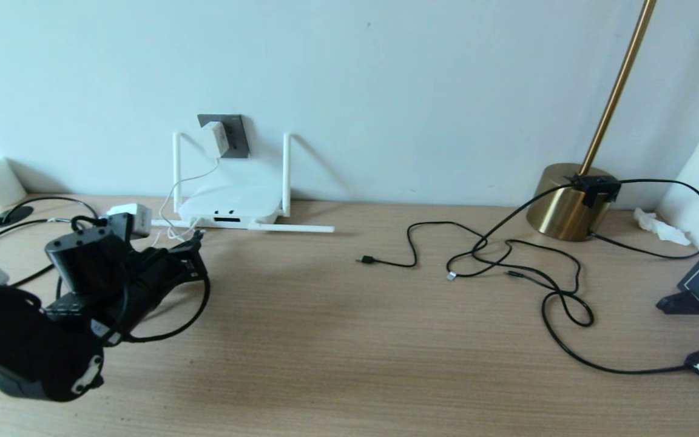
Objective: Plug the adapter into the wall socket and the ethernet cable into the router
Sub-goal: Align cable and router interface
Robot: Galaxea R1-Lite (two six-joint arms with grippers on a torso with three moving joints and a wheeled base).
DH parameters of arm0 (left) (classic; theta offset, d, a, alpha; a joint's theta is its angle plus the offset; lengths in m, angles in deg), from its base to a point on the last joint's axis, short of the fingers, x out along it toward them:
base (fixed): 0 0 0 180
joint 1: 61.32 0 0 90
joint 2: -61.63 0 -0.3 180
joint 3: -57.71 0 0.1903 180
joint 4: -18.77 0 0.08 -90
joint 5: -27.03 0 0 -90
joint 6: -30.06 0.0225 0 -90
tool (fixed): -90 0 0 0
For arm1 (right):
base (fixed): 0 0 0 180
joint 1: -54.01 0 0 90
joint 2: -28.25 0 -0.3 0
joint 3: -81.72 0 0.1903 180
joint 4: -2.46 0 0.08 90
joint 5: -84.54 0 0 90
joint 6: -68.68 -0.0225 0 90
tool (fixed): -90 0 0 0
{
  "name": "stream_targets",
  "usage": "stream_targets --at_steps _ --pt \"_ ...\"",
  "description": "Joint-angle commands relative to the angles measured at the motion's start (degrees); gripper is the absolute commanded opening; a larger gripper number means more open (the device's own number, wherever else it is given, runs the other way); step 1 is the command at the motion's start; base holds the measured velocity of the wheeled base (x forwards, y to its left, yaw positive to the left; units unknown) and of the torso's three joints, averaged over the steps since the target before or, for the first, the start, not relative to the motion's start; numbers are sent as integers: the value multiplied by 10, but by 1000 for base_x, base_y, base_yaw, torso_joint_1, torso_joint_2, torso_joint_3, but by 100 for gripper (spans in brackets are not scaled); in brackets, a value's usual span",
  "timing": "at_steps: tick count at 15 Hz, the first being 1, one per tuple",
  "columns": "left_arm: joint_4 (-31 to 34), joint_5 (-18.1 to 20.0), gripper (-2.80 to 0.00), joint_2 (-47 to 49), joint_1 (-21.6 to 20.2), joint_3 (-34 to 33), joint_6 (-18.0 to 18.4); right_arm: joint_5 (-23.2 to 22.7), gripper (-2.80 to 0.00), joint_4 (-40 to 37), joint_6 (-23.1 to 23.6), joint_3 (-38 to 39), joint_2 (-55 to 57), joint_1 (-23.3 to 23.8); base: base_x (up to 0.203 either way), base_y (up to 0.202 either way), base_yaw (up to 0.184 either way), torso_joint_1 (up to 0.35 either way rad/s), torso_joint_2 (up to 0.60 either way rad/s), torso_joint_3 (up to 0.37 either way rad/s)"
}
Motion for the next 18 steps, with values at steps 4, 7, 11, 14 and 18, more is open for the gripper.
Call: stream_targets --at_steps 4,7,11,14,18 --pt "-16 1 -280 -5 0 -13 0 0 0 0 0 6 0 0 0 0 0 0 0 0" --pt "-29 1 -280 -3 0 -21 -1 0 0 0 0 6 1 0 0 0 0 0 0 0" --pt "-30 1 -280 -3 -1 -25 -1 0 0 0 0 6 0 0 0 0 0 0 0 0" --pt "-29 3 -280 -3 -5 -21 5 0 0 0 0 6 0 0 0 0 0 0 0 0" --pt "-22 31 -280 -9 -13 -12 40 0 0 0 0 6 0 0 0 0 0 0 0 0"
